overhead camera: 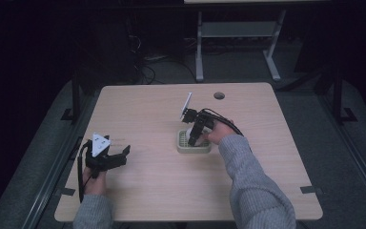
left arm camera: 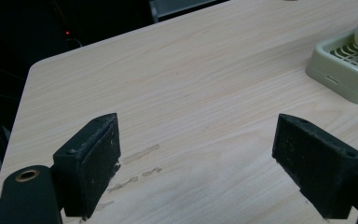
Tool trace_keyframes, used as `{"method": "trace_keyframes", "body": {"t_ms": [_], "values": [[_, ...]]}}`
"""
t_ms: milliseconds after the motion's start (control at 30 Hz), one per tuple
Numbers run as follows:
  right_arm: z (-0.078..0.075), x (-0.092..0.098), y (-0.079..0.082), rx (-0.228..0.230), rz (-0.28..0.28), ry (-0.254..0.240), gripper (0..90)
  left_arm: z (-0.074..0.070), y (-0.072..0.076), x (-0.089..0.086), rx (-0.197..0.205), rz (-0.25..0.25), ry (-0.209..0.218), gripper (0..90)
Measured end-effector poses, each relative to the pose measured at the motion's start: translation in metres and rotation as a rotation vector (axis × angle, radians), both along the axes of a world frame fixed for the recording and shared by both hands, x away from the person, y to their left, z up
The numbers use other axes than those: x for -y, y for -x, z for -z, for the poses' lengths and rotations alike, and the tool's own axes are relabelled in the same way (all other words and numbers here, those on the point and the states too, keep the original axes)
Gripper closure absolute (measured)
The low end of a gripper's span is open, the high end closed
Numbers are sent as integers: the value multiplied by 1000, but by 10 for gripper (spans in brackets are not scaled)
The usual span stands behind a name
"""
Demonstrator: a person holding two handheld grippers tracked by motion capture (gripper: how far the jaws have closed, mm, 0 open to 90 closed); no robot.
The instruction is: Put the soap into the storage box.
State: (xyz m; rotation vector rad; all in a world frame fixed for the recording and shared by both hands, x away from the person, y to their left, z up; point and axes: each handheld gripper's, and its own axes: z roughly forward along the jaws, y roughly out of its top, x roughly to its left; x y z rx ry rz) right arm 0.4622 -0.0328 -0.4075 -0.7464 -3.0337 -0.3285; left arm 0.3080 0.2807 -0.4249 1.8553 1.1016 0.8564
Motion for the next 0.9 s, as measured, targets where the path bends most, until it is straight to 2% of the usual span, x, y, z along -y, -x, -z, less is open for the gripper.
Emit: {"method": "trace_keyframes", "body": {"t_ms": [900], "values": [[8, 3, -2, -7, 24, 16, 231, 0, 0, 0, 1, 1, -1, 149]]}}
